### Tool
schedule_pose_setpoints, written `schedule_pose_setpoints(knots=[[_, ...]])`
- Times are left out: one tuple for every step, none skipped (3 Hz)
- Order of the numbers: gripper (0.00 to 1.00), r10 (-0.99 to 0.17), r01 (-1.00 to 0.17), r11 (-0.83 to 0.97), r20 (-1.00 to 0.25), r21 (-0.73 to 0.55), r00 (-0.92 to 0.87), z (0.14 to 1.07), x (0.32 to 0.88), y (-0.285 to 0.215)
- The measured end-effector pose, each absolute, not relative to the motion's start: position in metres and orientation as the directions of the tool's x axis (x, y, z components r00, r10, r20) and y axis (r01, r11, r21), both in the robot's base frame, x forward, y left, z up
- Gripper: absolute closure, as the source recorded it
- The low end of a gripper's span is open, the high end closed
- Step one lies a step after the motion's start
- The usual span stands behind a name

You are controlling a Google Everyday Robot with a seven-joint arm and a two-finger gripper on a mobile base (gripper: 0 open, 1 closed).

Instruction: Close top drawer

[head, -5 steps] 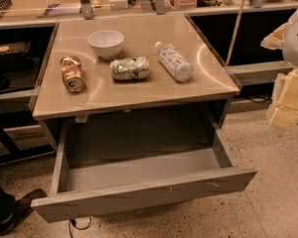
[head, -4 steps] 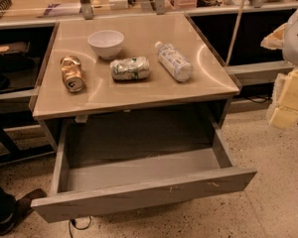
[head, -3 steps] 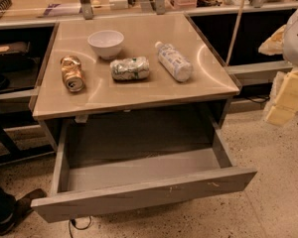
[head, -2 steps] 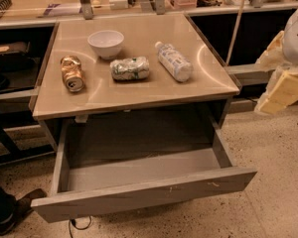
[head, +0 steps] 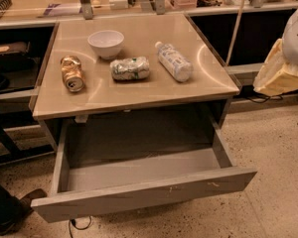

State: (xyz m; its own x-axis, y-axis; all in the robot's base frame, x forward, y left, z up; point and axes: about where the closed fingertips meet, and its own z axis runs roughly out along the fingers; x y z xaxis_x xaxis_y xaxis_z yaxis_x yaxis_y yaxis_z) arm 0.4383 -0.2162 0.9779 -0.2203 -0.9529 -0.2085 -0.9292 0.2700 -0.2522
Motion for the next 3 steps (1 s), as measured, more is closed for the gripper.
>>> schedule_pose_setpoints(knots=[[1.00,-0.953,-0.929,0.270,-0.209,-0.252,-0.220,0.978,0.438,-0.216],[1.00,-0.953,-0.925,0.270,-0.214,-0.267,-0.216,0.979,0.438,-0.219],[1.00,-0.939,-0.922,0.314,-0.216,-0.228,-0.266,0.962,0.414,-0.226]])
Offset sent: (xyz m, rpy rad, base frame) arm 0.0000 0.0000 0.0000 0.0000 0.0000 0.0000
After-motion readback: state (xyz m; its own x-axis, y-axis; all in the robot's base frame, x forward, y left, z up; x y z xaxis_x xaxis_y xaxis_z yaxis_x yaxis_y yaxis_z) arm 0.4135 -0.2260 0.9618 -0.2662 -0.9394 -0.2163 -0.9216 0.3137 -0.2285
